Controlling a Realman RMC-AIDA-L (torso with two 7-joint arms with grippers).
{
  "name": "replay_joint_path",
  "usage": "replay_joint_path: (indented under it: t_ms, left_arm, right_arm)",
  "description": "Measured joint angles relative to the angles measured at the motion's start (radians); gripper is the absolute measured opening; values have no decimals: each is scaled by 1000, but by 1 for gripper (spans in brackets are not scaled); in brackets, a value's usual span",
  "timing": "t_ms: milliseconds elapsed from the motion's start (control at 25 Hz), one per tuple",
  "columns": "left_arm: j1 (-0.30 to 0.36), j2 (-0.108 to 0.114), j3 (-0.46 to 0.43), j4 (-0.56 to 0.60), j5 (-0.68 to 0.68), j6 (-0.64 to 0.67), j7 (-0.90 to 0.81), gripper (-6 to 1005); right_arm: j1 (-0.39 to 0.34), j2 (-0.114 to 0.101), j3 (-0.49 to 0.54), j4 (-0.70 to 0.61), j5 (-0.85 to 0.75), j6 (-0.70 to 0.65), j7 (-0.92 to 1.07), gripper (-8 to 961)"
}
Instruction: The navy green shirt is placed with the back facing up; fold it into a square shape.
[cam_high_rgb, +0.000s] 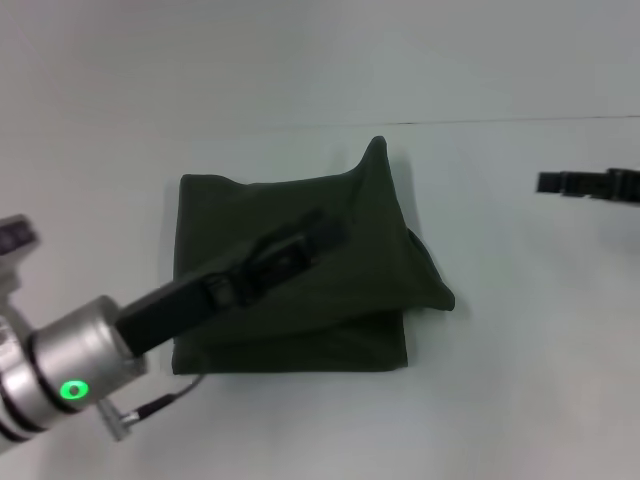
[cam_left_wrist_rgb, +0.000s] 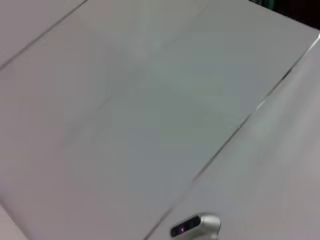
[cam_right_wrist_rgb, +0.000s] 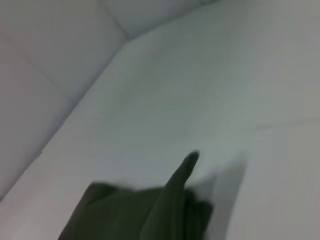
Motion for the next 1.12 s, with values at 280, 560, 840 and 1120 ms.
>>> replay_joint_path:
  t_ms: [280, 560, 840, 1120]
  left_arm:
    - [59, 9, 105, 216, 9, 24, 42, 826]
    - [106, 13, 216, 364, 16, 29, 106, 917]
    - [123, 15, 258, 411, 48, 23, 151, 916]
    - [125, 14, 259, 410, 63, -10, 168, 916]
  right_arm:
    - [74, 33, -123, 45, -34, 19, 97, 686]
    - [132, 96, -146, 110, -34, 145, 98, 686]
    - [175, 149, -163, 166, -43, 289, 97, 686]
    - [198, 162, -165, 205, -45, 357, 93, 685]
